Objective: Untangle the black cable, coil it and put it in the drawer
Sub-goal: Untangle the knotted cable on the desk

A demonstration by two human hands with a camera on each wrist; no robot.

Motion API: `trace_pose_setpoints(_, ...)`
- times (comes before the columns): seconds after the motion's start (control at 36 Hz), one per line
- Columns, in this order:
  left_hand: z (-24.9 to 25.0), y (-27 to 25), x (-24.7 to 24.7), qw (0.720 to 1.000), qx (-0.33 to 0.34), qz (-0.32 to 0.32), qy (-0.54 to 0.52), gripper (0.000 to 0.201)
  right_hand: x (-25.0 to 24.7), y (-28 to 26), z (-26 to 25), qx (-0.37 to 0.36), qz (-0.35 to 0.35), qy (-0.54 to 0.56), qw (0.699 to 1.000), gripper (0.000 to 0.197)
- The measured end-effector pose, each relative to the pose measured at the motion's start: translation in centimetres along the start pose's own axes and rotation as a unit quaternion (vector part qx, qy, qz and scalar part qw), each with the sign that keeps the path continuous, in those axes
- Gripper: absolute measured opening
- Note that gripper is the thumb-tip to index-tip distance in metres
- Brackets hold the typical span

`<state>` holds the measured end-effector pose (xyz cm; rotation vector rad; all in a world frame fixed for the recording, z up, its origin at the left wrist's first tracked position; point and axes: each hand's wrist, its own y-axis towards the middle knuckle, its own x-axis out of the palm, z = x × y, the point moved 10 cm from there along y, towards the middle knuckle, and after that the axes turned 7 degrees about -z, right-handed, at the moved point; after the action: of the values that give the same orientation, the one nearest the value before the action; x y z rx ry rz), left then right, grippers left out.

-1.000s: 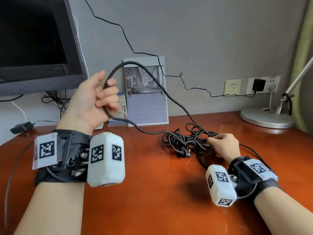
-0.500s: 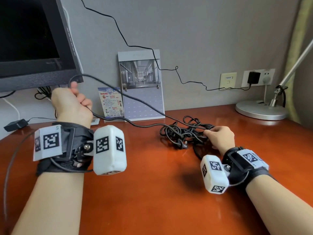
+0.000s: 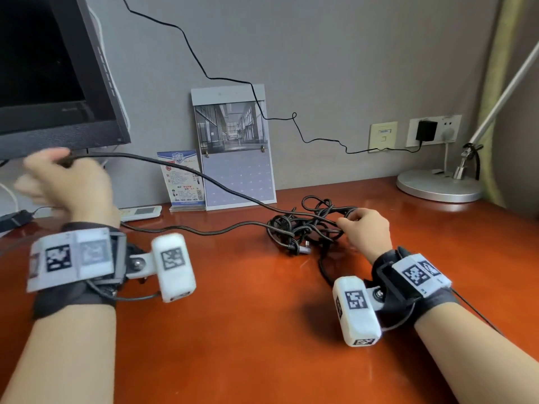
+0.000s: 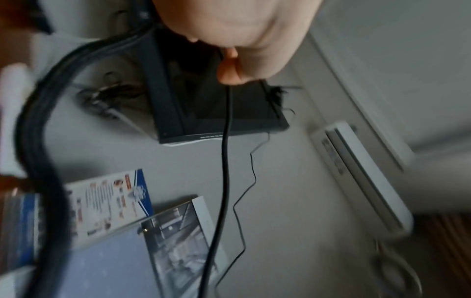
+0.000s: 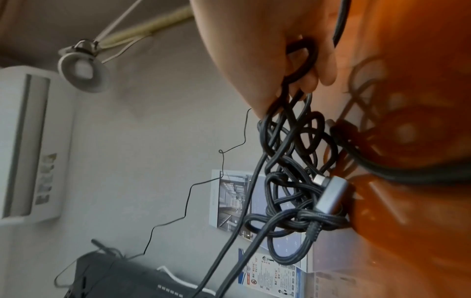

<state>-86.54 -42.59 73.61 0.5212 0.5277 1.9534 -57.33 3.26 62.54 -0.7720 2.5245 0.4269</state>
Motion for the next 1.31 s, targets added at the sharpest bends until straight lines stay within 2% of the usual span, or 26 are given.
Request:
trace_pose_setpoints(0.06,5.8,-4.6,1.3,0.994,-0.003,-0.053,0.099,0.042,0.0,0.0,-0.5,-0.019,0.004,-0.013,1.0,0.014)
trace_pose_setpoints(0.08,8.1,-6.4,2.2,0.982,0.03,-0.077,0.169,0.046,0.1,-0.1,-0.8,-0.029,0.008,-0.019,0.999,0.017)
trace_pose_setpoints(0.11,9.6,-7.9,3.6,0.96,0.064,-0.119,0.245,0.05,0.0,-0.2,-1.2,-0.039,0.013,-0.024,0.999,0.021)
trace_pose_setpoints(0.17,10.8,-10.6,6.0,0.899,0.103,-0.186,0.383,0.047,0.0,-0.5,-2.0,-0.061,0.022,-0.035,0.997,0.025)
trace_pose_setpoints(0.22,11.4,-13.3,8.2,0.851,0.133,-0.247,0.444,0.039,0.1,-0.8,-2.8,-0.082,0.025,-0.043,0.995,0.025)
trace_pose_setpoints(0.28,11.3,-15.7,10.8,0.819,0.158,-0.334,0.44,0.046,0.3,-1.2,-3.2,-0.095,0.023,-0.042,0.994,0.025)
trace_pose_setpoints(0.33,11.2,-18.5,13.1,0.797,0.165,-0.43,0.391,0.052,0.6,-1.5,-3.6,-0.105,0.02,-0.039,0.994,0.022)
trace_pose_setpoints(0.42,11.4,-23.7,15.4,0.748,0.192,-0.547,0.325,0.045,1.0,-2.1,-4.3,-0.129,0.024,-0.03,0.991,0.017)
trace_pose_setpoints(0.5,10.8,-28.0,16.6,0.678,0.208,-0.628,0.319,0.047,1.7,-2.8,-5.0,-0.152,0.02,-0.023,0.988,0.016)
trace_pose_setpoints(0.56,10.5,-29.5,16.9,0.658,0.213,-0.648,0.318,0.048,2.1,-3.2,-5.4,-0.165,0.014,-0.025,0.986,0.017)
trace_pose_setpoints(0.69,9.1,-30.3,16.9,0.643,0.167,-0.671,0.329,0.042,2.8,-3.4,-5.8,-0.179,0.0,-0.022,0.984,0.014)
trace_pose_setpoints(0.81,8.8,-30.2,16.9,0.645,0.156,-0.678,0.316,0.038,2.9,-3.4,-5.7,-0.179,-0.009,-0.014,0.984,0.013)
trace_pose_setpoints(0.86,9.3,-29.8,17.0,0.671,0.161,-0.662,0.291,0.029,3.1,-3.3,-5.7,-0.178,-0.012,-0.017,0.984,0.013)
trace_pose_setpoints(0.92,10.0,-28.8,16.9,0.716,0.16,-0.631,0.253,0.02,3.1,-3.4,-5.7,-0.178,-0.012,-0.022,0.984,0.013)
trace_pose_setpoints(0.97,10.5,-27.9,16.7,0.746,0.154,-0.603,0.238,0.02,3.0,-3.4,-5.7,-0.179,-0.009,-0.017,0.984,0.012)
trace_pose_setpoints(1.08,12.2,-26.3,15.8,0.784,0.196,-0.539,0.237,0.025,2.6,-3.4,-5.5,-0.165,0.005,-0.016,0.986,0.011)
trace_pose_setpoints(1.17,13.9,-25.1,15.0,0.795,0.258,-0.485,0.255,0.029,2.4,-3.4,-5.2,-0.155,0.014,-0.023,0.988,0.011)
trace_pose_setpoints(1.22,14.4,-24.3,14.7,0.807,0.256,-0.47,0.248,0.032,2.2,-3.2,-5.2,-0.155,0.016,-0.028,0.987,0.01)
trace_pose_setpoints(1.31,14.1,-23.0,14.3,0.828,0.218,-0.456,0.242,0.036,2.1,-3.0,-5.0,-0.149,0.02,-0.031,0.988,0.009)
